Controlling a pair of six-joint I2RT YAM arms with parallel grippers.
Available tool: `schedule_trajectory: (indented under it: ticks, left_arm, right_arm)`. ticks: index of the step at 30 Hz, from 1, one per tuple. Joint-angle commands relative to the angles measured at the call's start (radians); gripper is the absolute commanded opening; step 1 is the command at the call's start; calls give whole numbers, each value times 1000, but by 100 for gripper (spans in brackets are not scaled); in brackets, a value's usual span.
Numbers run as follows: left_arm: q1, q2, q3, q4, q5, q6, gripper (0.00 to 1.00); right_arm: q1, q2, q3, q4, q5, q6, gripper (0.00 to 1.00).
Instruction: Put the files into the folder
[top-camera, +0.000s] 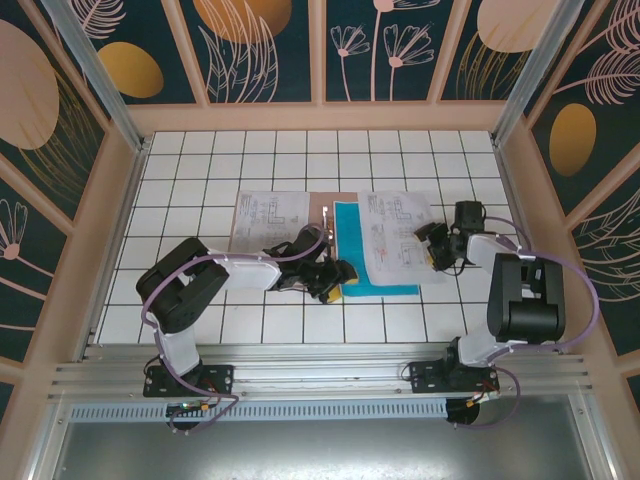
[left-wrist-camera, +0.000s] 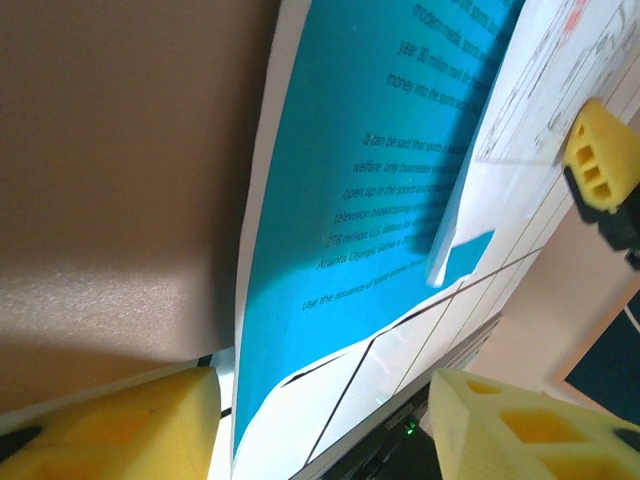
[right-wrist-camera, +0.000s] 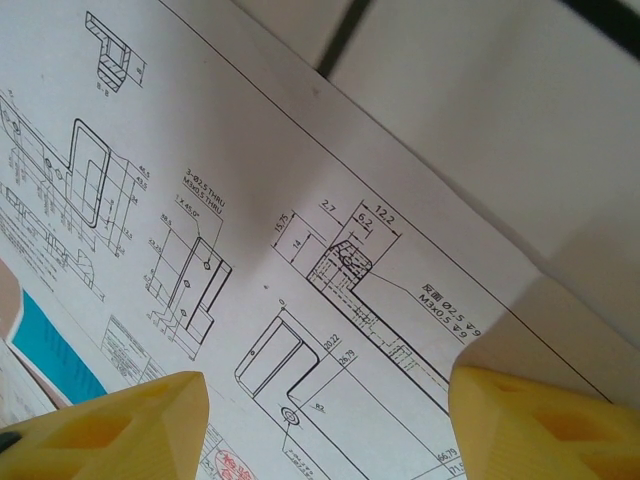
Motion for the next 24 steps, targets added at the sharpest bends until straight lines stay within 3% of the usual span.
schedule_trajectory:
  ticks: [1,24]
  left_arm:
    - [-6,16,20,22,-6,-13,60]
    - [-9,46,29,7,-5,11,48]
  right_arm:
    - [32,-35,-51,-58,3,24,67]
    - [196,-136,-130,-21,70,263,67]
